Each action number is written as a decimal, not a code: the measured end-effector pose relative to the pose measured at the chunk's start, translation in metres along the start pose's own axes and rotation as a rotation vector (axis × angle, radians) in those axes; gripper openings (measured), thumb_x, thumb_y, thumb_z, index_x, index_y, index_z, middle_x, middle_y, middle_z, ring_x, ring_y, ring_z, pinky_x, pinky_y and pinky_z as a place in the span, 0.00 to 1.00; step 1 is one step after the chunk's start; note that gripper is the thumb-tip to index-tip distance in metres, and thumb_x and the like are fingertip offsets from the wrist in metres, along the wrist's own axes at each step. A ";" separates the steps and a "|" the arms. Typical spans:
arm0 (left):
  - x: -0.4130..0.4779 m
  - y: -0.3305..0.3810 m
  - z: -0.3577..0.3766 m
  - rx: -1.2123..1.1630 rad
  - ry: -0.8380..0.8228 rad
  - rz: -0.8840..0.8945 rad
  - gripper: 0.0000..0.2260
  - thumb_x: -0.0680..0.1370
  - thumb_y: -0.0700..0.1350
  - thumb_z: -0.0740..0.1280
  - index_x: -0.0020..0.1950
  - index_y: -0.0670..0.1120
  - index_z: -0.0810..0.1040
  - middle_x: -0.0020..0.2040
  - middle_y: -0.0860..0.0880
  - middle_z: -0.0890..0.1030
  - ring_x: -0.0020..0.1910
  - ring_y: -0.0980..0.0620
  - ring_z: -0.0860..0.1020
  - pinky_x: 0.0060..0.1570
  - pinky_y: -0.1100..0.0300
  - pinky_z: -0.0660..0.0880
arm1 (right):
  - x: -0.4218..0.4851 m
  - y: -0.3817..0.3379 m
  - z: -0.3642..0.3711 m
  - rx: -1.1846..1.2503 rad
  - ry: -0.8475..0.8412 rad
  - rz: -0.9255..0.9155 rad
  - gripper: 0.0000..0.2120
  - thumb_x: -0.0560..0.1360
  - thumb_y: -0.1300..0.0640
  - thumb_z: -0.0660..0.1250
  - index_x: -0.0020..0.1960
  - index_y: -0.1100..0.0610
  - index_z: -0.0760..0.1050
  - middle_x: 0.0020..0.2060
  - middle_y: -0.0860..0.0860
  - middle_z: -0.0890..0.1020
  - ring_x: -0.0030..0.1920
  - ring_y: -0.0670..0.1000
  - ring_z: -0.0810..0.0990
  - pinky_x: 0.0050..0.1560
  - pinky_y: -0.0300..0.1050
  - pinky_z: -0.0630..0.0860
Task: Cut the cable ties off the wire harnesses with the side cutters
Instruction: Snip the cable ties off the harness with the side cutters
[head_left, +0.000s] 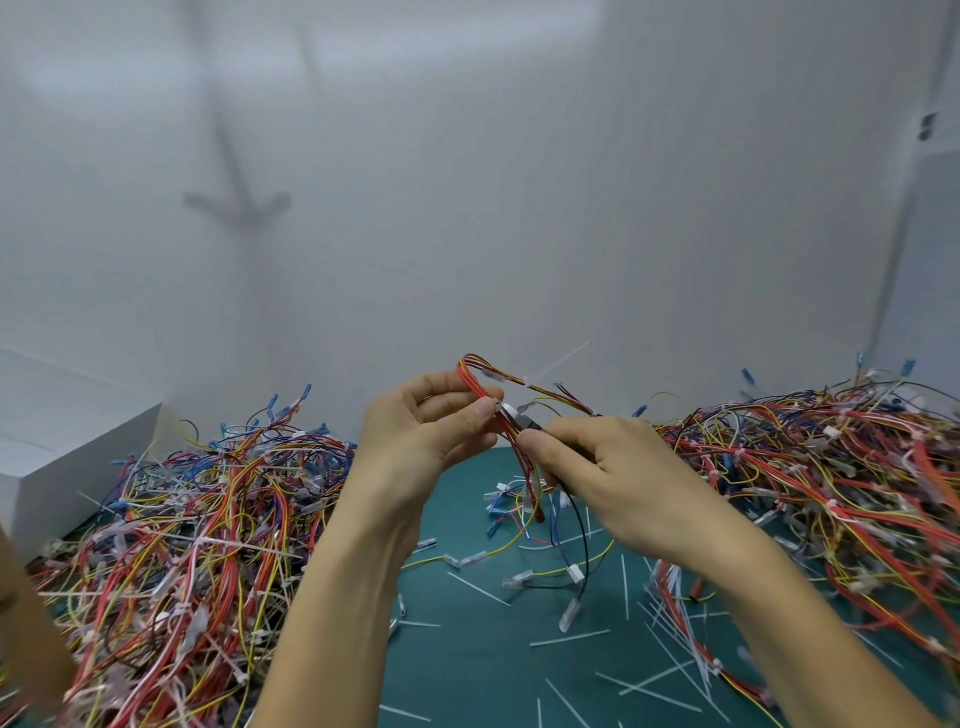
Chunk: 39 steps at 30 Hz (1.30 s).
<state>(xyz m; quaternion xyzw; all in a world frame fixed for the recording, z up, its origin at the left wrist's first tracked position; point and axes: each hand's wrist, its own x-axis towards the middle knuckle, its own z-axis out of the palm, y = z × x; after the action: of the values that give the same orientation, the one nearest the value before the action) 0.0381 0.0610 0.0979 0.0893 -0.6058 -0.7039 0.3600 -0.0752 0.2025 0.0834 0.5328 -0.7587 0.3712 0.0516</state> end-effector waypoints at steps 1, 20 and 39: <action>0.000 0.000 0.000 0.000 0.000 -0.001 0.11 0.69 0.37 0.72 0.50 0.40 0.80 0.44 0.46 0.87 0.40 0.52 0.85 0.37 0.65 0.80 | 0.000 0.000 0.000 -0.001 -0.001 0.000 0.25 0.77 0.35 0.55 0.34 0.54 0.70 0.27 0.45 0.73 0.31 0.46 0.70 0.37 0.49 0.68; -0.005 0.001 -0.005 0.364 -0.228 -0.028 0.11 0.73 0.30 0.71 0.50 0.44 0.80 0.44 0.49 0.85 0.42 0.55 0.82 0.43 0.62 0.79 | 0.007 0.001 0.002 0.633 0.145 0.340 0.24 0.75 0.36 0.63 0.44 0.57 0.82 0.31 0.52 0.83 0.27 0.50 0.76 0.32 0.47 0.75; 0.009 -0.021 -0.003 -0.005 -0.019 -0.368 0.22 0.84 0.54 0.54 0.54 0.38 0.79 0.43 0.43 0.86 0.37 0.49 0.85 0.33 0.61 0.80 | -0.002 -0.010 -0.003 0.507 -0.050 -0.006 0.05 0.77 0.63 0.70 0.42 0.57 0.80 0.30 0.45 0.79 0.32 0.41 0.73 0.38 0.36 0.71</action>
<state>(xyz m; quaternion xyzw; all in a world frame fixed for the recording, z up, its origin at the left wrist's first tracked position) 0.0252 0.0536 0.0810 0.1911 -0.5809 -0.7602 0.2195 -0.0669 0.2043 0.0903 0.5402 -0.6408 0.5360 -0.1014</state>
